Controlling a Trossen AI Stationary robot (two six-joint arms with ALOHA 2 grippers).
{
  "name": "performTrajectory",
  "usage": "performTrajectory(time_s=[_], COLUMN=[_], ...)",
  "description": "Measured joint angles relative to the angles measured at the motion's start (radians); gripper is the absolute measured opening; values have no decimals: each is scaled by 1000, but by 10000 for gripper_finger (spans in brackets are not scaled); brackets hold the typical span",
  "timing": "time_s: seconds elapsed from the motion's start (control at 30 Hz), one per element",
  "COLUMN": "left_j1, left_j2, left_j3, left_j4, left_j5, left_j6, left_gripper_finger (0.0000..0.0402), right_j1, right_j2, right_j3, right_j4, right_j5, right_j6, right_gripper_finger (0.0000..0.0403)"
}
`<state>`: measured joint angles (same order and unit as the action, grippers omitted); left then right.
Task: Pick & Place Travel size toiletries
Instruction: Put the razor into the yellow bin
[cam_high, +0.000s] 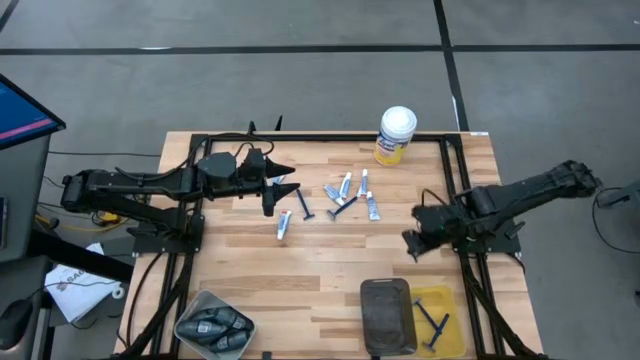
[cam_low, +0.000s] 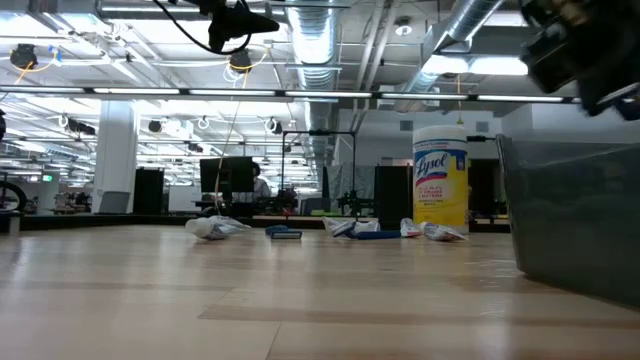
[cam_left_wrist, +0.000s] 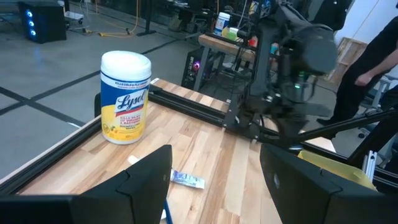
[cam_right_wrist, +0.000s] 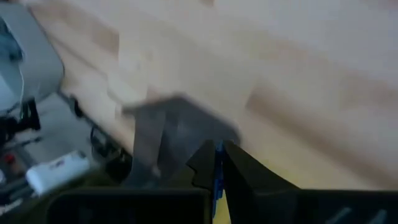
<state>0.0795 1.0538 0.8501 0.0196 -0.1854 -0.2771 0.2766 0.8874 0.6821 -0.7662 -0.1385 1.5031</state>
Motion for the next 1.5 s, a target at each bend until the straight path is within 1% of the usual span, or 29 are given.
performTrajectory(time_s=[0.13, 0.3, 0.4, 0.53, 0.67, 0.8, 0.97, 1.13, 1.27, 1.37, 1.5], left_j1=[0, 0, 0, 0, 0, 0, 0, 0, 0, 0, 0], left_j2=[0, 0, 0, 0, 0, 0, 0, 0, 0, 0, 0], left_j3=[0, 0, 0, 0, 0, 0, 0, 0, 0, 0, 0], left_j4=[4, 6, 9, 13, 29, 36, 48, 55, 58, 59, 61], left_j5=[0, 0, 0, -3, -8, -8, -8, -8, -8, -8, -8], left_j6=[0, 0, 0, 0, 0, 0, 0, 5, 5, 6, 4], left_gripper_finger=[241, 241, 241, 241, 241, 241, 241, 241, 241, 241, 241], right_j1=[174, 358, 437, 503, 541, 581, 616, 612, 603, 593, 577], right_j2=[6, 55, 107, 192, 280, 352, 414, 458, 468, 468, 467], right_j3=[0, 1, 1, 1, 1, 1, 1, 1, 1, 1, 1], right_j4=[46, 157, 243, 401, 572, 646, 640, 637, 627, 594, 590], right_j5=[2, 9, 9, 10, 11, 9, -2, -80, -123, -135, -161], right_j6=[169, 355, 422, 450, 461, 461, 406, 291, 223, 210, 163], right_gripper_finger=[11, 11, 11, 12, 12, 13, 16, 17, 22, 36, 73])
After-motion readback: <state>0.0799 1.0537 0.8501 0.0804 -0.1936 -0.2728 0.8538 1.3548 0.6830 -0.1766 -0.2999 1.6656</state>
